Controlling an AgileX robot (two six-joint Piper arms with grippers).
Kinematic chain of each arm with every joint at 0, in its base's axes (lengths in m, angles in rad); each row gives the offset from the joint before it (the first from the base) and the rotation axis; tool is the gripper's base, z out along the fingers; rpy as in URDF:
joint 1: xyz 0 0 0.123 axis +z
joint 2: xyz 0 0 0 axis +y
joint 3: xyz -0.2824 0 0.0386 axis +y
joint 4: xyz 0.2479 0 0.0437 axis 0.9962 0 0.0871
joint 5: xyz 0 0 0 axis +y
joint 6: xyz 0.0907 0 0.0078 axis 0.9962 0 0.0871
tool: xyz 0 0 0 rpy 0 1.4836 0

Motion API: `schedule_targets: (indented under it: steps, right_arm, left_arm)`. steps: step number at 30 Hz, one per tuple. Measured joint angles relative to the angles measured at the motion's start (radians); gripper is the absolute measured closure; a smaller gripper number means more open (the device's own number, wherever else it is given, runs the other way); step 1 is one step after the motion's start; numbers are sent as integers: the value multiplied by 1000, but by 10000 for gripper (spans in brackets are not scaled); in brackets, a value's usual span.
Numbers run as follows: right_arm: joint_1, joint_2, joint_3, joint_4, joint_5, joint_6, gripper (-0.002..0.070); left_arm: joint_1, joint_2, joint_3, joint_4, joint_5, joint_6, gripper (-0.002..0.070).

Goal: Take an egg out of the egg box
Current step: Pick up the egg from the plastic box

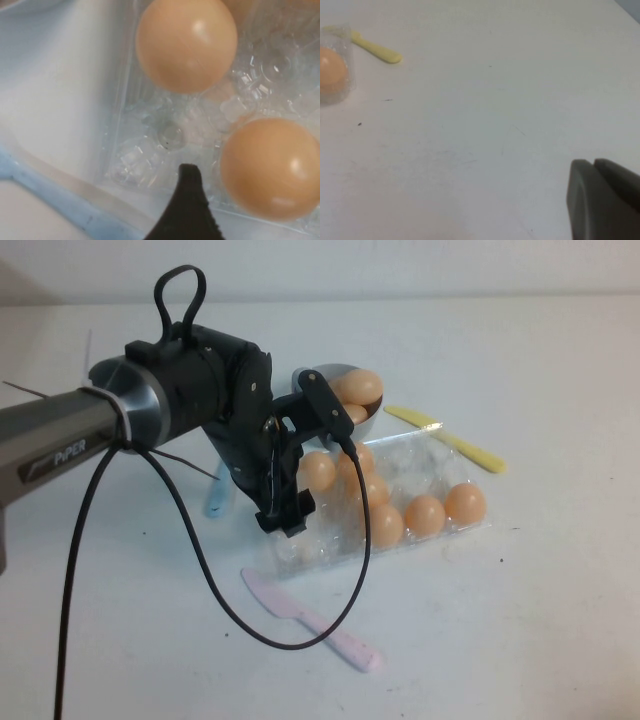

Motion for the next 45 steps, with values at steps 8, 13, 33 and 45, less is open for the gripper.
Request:
schedule_targets:
  steps: [8, 13, 33, 45]
  right_arm:
    - [0, 0, 0, 0, 0, 0, 692]
    - [0, 0, 0, 0, 0, 0, 692]
    - [0, 0, 0, 0, 0, 0, 692]
    - [0, 0, 0, 0, 0, 0, 693]
  left_arm:
    - [2, 0, 0, 0, -14, 0, 267]
    - [2, 0, 0, 0, -17, 0, 309]
    - [2, -65, 0, 21, -17, 0, 326]
    - [2, -45, 0, 17, -18, -48, 183]
